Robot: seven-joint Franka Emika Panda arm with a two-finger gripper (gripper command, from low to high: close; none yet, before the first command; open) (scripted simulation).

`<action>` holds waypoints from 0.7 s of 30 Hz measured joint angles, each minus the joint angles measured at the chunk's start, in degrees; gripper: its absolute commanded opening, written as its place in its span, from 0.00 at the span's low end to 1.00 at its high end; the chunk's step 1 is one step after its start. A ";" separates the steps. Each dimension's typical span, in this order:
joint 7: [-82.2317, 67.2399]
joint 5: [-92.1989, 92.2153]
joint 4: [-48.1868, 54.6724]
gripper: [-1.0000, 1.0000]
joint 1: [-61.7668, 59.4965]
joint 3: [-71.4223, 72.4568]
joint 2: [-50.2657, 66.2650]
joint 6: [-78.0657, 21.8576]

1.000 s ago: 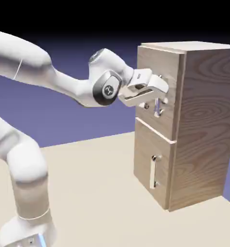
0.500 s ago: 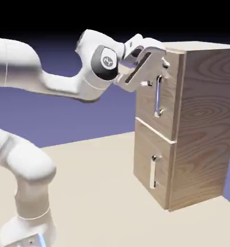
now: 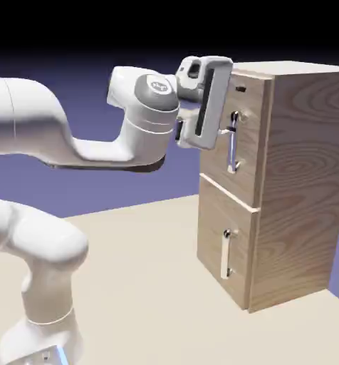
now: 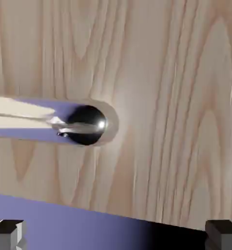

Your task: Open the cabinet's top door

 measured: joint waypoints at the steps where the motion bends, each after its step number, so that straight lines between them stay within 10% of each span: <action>1: -1.62 -2.49 -0.48 0.50 0.23 -0.29 -0.22 0.10; 21: -31.44 -51.72 -8.25 0.50 6.08 -7.40 -5.26 1.10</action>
